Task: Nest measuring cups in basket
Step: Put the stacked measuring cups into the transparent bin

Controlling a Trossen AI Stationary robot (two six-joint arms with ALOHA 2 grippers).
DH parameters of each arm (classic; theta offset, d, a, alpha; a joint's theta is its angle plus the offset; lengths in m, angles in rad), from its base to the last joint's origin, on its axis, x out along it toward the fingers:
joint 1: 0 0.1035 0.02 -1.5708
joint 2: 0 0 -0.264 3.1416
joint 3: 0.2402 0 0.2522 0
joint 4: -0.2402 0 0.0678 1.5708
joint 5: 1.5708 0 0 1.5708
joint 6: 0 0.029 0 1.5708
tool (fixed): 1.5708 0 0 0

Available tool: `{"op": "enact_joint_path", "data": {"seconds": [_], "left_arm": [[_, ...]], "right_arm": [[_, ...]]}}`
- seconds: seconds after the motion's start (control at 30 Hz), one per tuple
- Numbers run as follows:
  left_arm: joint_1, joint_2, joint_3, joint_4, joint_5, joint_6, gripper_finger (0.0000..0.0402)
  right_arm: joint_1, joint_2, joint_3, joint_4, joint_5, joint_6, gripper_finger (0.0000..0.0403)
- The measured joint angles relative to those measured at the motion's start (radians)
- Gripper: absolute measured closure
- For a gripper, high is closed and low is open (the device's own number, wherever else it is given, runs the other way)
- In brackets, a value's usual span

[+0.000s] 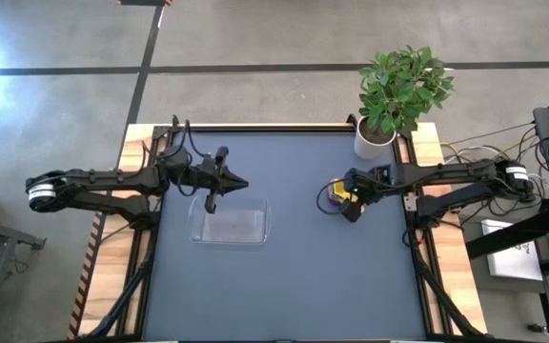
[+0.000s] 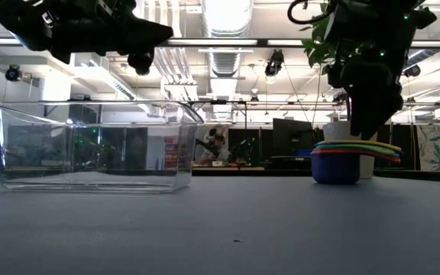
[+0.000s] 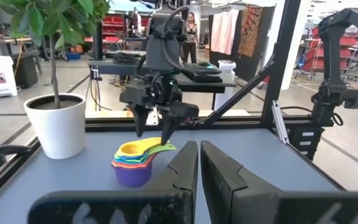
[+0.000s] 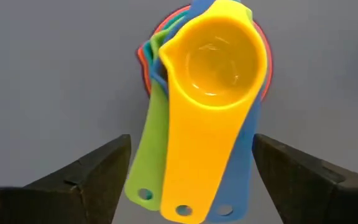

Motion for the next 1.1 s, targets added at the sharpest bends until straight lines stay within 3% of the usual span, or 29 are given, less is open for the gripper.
{"op": "enact_joint_path", "data": {"seconds": [0.27, 0.7, 1.1], "left_arm": [[-0.016, 0.0, 0.0, -0.006, 0.0, 0.0, 0.04], [-0.019, 0.021, 0.0, -0.006, 0.001, 0.0, 0.04], [-0.019, 0.06, 0.016, 0.021, 0.001, 0.0, 0.04]], "right_arm": [[-0.002, -0.011, -0.006, -0.004, 0.0, -0.005, 0.003], [-0.001, -0.01, -0.112, 0.113, -0.027, 0.013, 0.0028], [-0.001, -0.009, -0.086, 0.163, -0.052, 0.12, 0.0028]]}}
